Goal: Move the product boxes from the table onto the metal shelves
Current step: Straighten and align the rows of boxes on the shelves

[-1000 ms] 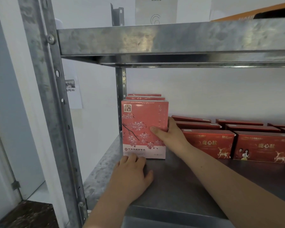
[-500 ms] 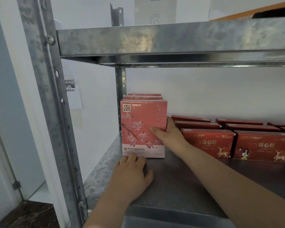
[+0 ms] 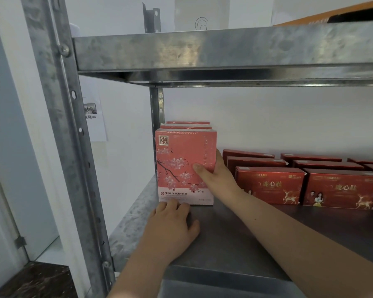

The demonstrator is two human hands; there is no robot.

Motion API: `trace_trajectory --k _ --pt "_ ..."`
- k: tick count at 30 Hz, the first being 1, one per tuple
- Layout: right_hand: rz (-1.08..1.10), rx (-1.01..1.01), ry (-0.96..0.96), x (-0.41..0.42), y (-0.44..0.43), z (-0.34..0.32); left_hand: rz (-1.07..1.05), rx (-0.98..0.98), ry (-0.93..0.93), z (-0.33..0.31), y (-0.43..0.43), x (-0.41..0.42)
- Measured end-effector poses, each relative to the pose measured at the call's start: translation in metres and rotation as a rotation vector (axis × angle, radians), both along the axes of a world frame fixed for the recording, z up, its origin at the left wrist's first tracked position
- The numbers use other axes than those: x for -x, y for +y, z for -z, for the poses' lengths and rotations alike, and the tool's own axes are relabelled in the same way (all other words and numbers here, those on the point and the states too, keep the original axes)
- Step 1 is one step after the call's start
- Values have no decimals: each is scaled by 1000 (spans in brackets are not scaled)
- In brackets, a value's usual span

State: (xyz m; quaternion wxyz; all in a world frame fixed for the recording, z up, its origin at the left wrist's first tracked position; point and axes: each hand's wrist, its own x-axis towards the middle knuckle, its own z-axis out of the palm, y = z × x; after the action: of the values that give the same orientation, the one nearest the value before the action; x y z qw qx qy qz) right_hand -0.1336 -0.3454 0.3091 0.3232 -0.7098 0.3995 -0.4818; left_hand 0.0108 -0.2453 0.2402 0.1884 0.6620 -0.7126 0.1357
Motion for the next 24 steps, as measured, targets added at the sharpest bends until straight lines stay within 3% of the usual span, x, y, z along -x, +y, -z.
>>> trace_trajectory --k 24 --pt "42 -1 17 -4 7 4 2 -14 18 0 0 0"
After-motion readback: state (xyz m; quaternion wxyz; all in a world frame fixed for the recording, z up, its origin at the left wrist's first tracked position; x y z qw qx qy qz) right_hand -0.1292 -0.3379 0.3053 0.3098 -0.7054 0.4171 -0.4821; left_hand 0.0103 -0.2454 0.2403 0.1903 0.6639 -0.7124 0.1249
